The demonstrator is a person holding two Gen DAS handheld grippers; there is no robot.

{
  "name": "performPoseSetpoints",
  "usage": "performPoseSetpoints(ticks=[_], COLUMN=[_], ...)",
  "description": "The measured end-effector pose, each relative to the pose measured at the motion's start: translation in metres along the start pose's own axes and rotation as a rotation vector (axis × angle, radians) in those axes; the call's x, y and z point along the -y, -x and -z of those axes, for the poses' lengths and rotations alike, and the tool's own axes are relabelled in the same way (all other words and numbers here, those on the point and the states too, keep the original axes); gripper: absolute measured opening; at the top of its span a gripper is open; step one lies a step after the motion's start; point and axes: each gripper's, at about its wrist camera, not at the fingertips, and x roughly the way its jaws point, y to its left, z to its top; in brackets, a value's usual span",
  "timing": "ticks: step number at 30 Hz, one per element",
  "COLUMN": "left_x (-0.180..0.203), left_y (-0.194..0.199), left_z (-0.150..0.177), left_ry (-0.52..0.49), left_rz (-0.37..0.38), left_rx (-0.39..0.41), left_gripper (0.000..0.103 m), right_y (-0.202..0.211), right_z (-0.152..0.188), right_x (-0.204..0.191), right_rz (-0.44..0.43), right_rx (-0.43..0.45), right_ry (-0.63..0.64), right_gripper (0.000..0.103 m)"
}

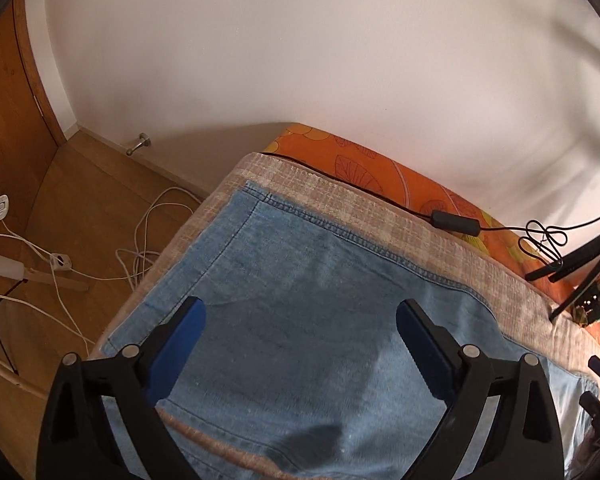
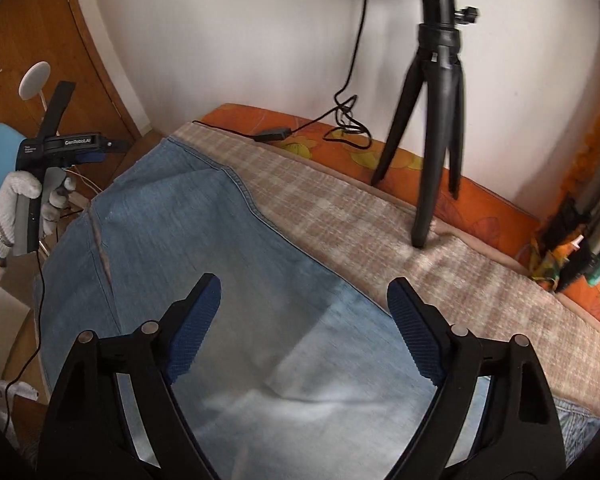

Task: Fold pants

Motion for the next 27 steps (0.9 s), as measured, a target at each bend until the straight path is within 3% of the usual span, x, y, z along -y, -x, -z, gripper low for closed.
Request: performPoseSetpoints(ticks=[11,14,17,18,23,27], left_x=[0.008,0.009,0.011,0.011,0.015,0.019], left_y=[-0.046,-0.055,-0.063,-0.065,-0.072,-0.076], left_z=[-0.022,-0.025,-0.027,-0.027,-0.028,-0.028], left_ry=[0.033,0.054,0.067,0.072,0.109,0.128], left_rz=[-0.002,0.016,0.022,0.024,0.06,0.073], left_rx=[-0.022,-0.03,-0.031,-0.034,-0.045,-0.057], left_gripper=[0.096,0.096,0.096,0.096,0.096,0.096], right_y=[-0.121,-0.131,-0.133,-0.131,-0.098,-0.081], right_z=[-0.045,-0.046,-0.048,-0.048,-0.038,-0.021], right_x=[-0.037,-0.047,-0.058,-0.062,-0.091,-0.119], right_rz=[-0.061,-0.041,-0.073,-0.075,-0.085,-0.08], right_rx=[-0.094,-0.097,-0.107,-0.098,0.012,0.044], right_ry=[0.006,0.022,0.039,0.043,0.103,0.211], right_gripper=[0.086,0.072,0.022,0.014,0.008,0.008])
